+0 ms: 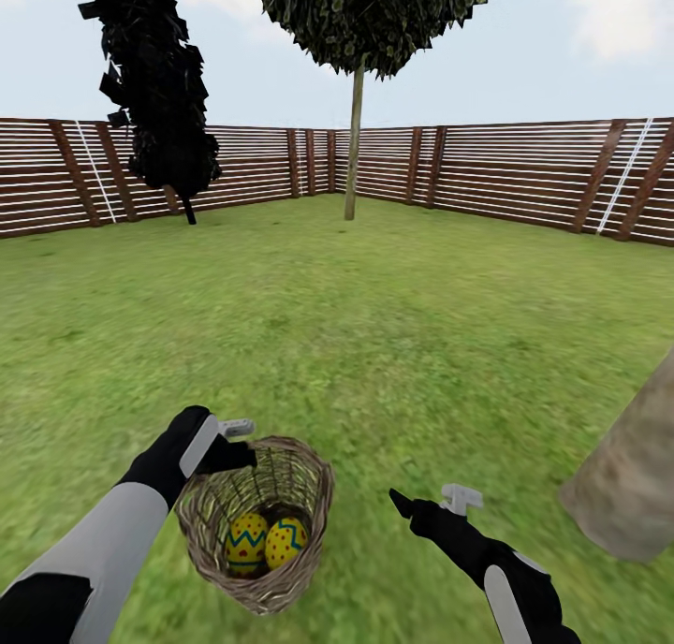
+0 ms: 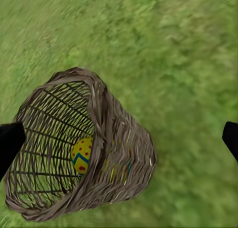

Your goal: Take the three Easter eggs out of the wicker basket on the lawn in the garden, then place them on the lawn next to a single tree (choose any tree) so that all three eggs are next to the same tree and none are left in the basket.

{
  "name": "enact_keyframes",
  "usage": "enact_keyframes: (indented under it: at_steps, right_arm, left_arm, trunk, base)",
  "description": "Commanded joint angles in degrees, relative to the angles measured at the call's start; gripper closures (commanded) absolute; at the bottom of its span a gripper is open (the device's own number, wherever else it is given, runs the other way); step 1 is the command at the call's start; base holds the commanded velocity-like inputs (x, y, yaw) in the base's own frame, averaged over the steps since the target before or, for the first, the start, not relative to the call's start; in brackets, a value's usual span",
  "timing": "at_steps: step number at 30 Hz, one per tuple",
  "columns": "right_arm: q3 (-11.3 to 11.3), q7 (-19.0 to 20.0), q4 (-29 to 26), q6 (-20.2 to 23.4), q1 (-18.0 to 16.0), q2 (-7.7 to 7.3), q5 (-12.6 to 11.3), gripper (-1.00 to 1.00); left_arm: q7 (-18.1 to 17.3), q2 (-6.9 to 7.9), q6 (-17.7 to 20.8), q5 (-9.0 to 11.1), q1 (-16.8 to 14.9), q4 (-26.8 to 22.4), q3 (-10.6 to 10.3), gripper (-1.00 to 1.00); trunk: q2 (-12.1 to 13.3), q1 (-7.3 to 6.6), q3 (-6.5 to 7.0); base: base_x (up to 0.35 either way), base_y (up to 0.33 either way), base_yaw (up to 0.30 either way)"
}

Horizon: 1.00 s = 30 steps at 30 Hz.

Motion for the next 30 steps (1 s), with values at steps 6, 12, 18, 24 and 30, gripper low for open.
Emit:
enact_keyframes:
  at_steps: [6, 12, 18, 24, 30]
  right_arm:
    - [-0.2, 0.2, 0.0, 0.4, 0.0, 0.07, -0.1, -1.00]
    - [-0.2, 0.2, 0.0, 0.4, 0.0, 0.07, -0.1, -1.00]
    - [-0.2, 0.2, 0.0, 0.4, 0.0, 0.07, -0.1, -1.00]
    - [-0.2, 0.2, 0.0, 0.4, 0.0, 0.07, -0.1, -1.00]
    - [-0.2, 0.2, 0.0, 0.4, 0.0, 0.07, -0.1, -1.00]
  left_arm:
    - [0.4, 0.08, 0.1, 0.6, 0.0, 0.0, -0.3, -1.00]
    - [0.3, 0.08, 0.1, 0.6, 0.0, 0.0, -0.4, -1.00]
    - [0.3, 0.08, 0.1, 0.6, 0.1, 0.1, -0.4, -1.00]
    - [0.3, 0.08, 0.1, 0.6, 0.1, 0.1, -0.4, -1.00]
    - [0.3, 0.06, 0.1, 0.6, 0.1, 0.1, -0.4, -1.00]
  trunk:
    - [0.0, 0.01, 0.02]
    - [0.0, 0.01, 0.06]
    - [0.0, 0.01, 0.07]
    - [0.0, 0.01, 0.07]
    - [0.0, 0.01, 0.07]
  base:
    - [0.165, 0.020, -0.052]
    - [0.208, 0.070, -0.025]
    - [0.124, 0.044, -0.004]
    - [0.067, 0.028, 0.000]
    - [0.014, 0.004, 0.000]
